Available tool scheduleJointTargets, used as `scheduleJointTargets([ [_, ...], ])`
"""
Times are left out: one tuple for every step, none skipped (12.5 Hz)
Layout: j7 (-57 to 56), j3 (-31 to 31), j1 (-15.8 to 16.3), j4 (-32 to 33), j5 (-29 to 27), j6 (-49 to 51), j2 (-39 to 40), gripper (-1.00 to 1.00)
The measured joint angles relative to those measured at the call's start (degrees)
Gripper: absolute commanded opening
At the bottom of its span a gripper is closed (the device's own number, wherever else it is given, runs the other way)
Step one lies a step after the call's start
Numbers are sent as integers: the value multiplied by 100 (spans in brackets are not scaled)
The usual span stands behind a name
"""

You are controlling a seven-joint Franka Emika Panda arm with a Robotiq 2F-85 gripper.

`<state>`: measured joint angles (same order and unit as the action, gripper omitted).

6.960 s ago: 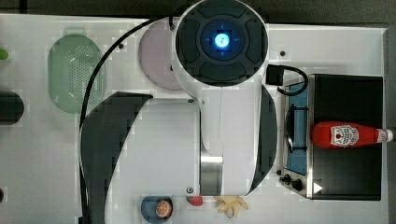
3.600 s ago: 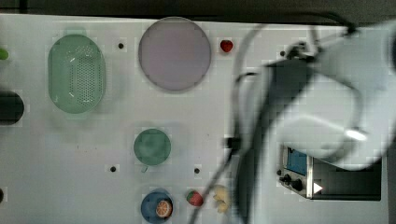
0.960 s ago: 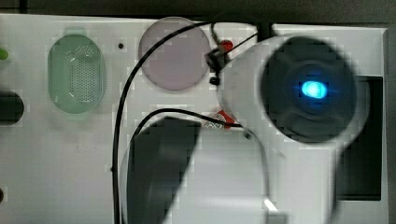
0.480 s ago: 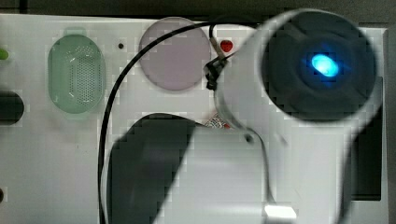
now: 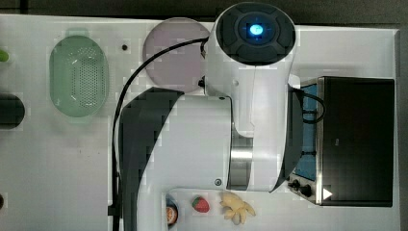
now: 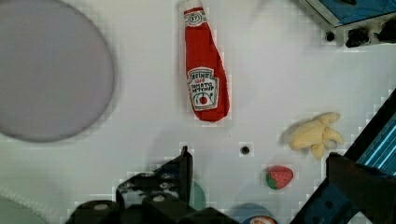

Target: Pick Ketchup from oven and place it on table.

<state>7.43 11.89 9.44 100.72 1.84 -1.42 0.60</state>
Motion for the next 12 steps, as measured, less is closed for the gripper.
scheduleJointTargets([
  [0, 14, -15, -17, 9, -2, -30, 100],
  [0, 17, -51, -118, 7, -14, -24, 100],
  [2, 5, -94, -201, -15, 24, -41, 100],
  [6, 15, -108, -207, -10, 45, -99, 100],
  [10, -1, -125, -207, -10, 126, -190, 100],
  [10, -3, -115, -196, -57, 160, -286, 100],
  [11, 16, -94, -224, -42, 141, -327, 100],
  [11, 101, -29, -201, -29, 118, -355, 100],
  [45, 72, -104, -173, -108, 115, -346, 100],
  [89, 101, -112, -179, -165, 76, -288, 100],
  [90, 128, -135, -168, -165, -53, -205, 100],
  [91, 61, -198, -173, -161, -39, -191, 100],
])
